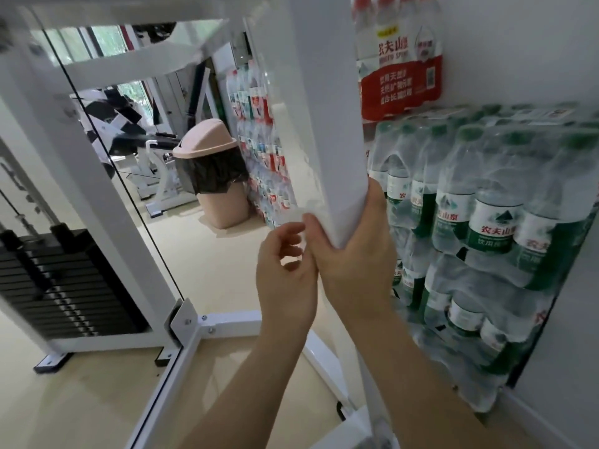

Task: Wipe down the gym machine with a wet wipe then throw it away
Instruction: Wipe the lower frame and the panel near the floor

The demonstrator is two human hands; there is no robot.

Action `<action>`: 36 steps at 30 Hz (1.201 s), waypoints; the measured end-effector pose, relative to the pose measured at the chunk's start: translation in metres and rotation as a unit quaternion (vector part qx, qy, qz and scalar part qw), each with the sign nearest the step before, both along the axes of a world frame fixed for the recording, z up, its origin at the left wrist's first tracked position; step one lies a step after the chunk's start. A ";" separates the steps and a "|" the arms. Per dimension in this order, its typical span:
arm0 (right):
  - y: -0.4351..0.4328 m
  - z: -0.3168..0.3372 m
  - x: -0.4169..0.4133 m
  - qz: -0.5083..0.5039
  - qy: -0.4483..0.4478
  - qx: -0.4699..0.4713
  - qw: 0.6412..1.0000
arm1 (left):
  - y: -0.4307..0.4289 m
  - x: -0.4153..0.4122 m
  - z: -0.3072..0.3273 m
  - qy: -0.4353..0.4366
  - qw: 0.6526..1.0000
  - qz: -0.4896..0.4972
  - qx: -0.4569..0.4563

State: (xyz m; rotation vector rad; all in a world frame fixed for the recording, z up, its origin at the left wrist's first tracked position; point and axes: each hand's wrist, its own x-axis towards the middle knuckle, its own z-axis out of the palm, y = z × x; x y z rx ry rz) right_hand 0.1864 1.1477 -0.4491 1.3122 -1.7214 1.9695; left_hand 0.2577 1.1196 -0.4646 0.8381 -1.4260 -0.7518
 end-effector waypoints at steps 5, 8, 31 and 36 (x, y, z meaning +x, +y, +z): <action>0.011 -0.072 -0.002 0.009 -0.097 0.103 0.990 | 0.004 0.009 -0.064 -0.102 0.994 -0.035 0.024; 0.016 -0.078 -0.005 0.026 -0.105 0.132 0.985 | 0.015 0.009 -0.077 -0.113 0.988 -0.081 0.066; -0.004 0.091 -0.005 0.049 -0.012 -0.018 0.999 | -0.029 0.012 0.085 -0.154 0.970 -0.174 -0.064; 0.002 0.082 -0.012 0.100 -0.035 0.046 0.993 | -0.016 0.026 0.081 -0.263 0.956 -0.003 -0.129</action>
